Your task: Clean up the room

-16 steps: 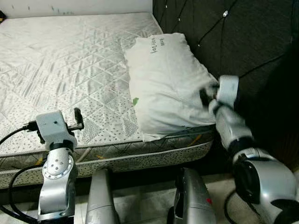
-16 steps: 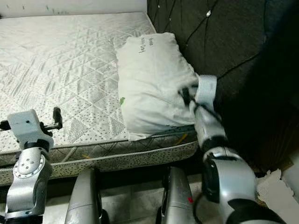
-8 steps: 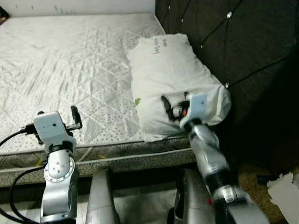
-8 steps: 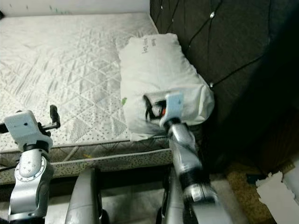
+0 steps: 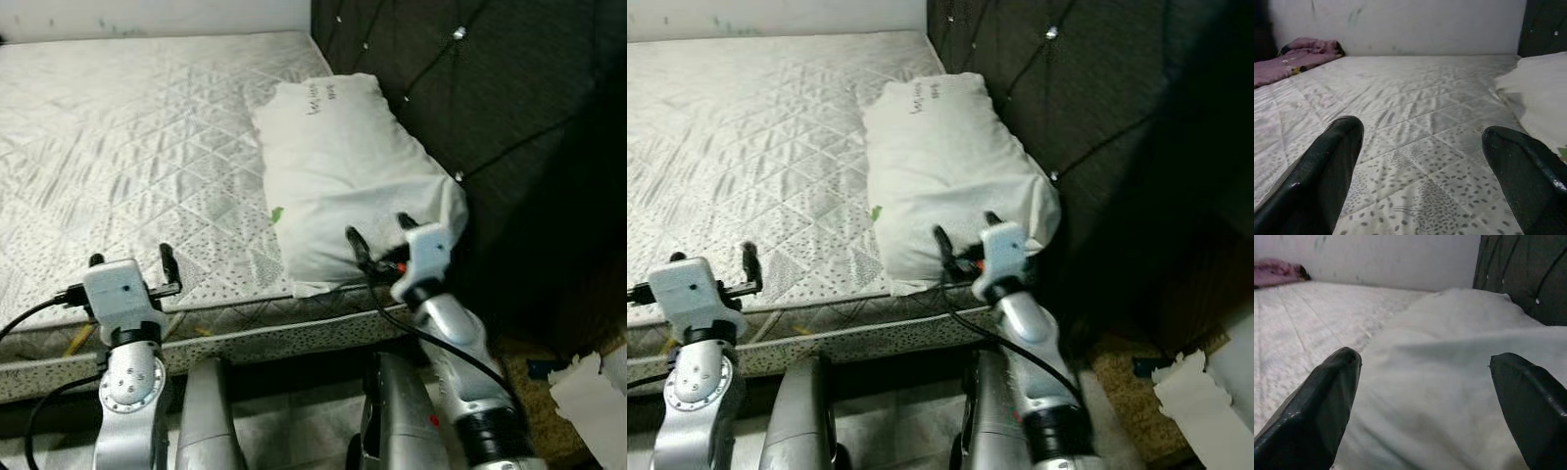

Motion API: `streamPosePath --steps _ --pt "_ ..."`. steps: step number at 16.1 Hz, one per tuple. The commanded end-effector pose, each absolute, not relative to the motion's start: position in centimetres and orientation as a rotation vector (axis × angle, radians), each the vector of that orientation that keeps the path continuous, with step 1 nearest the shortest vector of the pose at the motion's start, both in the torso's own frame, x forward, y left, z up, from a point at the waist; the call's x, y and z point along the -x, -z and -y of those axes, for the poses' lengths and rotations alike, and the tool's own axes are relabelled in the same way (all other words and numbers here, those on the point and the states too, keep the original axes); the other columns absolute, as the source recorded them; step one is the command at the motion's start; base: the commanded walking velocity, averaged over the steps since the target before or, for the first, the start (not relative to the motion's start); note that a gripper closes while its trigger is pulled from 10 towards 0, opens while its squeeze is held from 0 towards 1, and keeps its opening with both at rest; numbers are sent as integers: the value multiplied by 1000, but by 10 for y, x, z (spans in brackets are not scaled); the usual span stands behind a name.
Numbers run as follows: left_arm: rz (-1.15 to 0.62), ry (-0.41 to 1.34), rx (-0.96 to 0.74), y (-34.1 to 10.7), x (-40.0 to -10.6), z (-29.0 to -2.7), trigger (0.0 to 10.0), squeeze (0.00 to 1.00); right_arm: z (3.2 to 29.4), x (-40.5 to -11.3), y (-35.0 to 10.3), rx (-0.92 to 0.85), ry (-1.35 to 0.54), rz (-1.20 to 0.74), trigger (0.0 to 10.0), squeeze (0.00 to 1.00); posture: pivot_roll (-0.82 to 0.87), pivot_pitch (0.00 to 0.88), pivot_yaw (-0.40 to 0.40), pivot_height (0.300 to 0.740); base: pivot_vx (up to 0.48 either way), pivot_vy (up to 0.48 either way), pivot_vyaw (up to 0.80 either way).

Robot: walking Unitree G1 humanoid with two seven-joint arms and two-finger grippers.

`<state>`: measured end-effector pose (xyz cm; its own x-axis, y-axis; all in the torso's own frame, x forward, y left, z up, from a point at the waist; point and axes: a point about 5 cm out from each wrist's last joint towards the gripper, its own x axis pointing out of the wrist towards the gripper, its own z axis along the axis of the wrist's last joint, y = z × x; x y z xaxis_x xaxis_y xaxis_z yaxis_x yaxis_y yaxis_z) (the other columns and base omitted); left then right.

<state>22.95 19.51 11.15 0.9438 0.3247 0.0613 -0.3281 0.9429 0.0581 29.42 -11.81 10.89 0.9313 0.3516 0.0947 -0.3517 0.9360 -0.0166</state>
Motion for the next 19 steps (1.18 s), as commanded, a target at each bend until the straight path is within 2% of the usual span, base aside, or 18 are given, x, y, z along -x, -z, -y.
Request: streamPosePath --steps 1,2,6,9,17,19 --pt "65 -334 -74 -114 -230 -195 10000 0 112 -300 -112 -17 -348 81 10000 1000 -17 0 11 532 0 0 0" --pt "66 -329 -74 -115 -230 -194 10000 0 106 -301 -113 -41 -364 68 10000 0 -16 0 13 532 0 0 0" --pt "68 -296 -97 -118 -234 -195 10000 0 95 -305 -123 -103 -406 91 10000 0 -14 0 8 536 0 0 0" --pt "75 -284 -86 -121 -238 -190 10000 0 86 -310 -133 -127 -444 111 10000 0 -11 0 8 566 0 0 0" --pt "83 -244 -51 -124 -238 -185 10000 0 85 -316 -138 -121 -441 111 10000 0 -18 0 9 675 0 0 0" --pt "93 -229 -38 -125 -237 -184 10000 0 87 -317 -138 -112 -433 107 10000 0 -20 0 7 690 0 0 0"
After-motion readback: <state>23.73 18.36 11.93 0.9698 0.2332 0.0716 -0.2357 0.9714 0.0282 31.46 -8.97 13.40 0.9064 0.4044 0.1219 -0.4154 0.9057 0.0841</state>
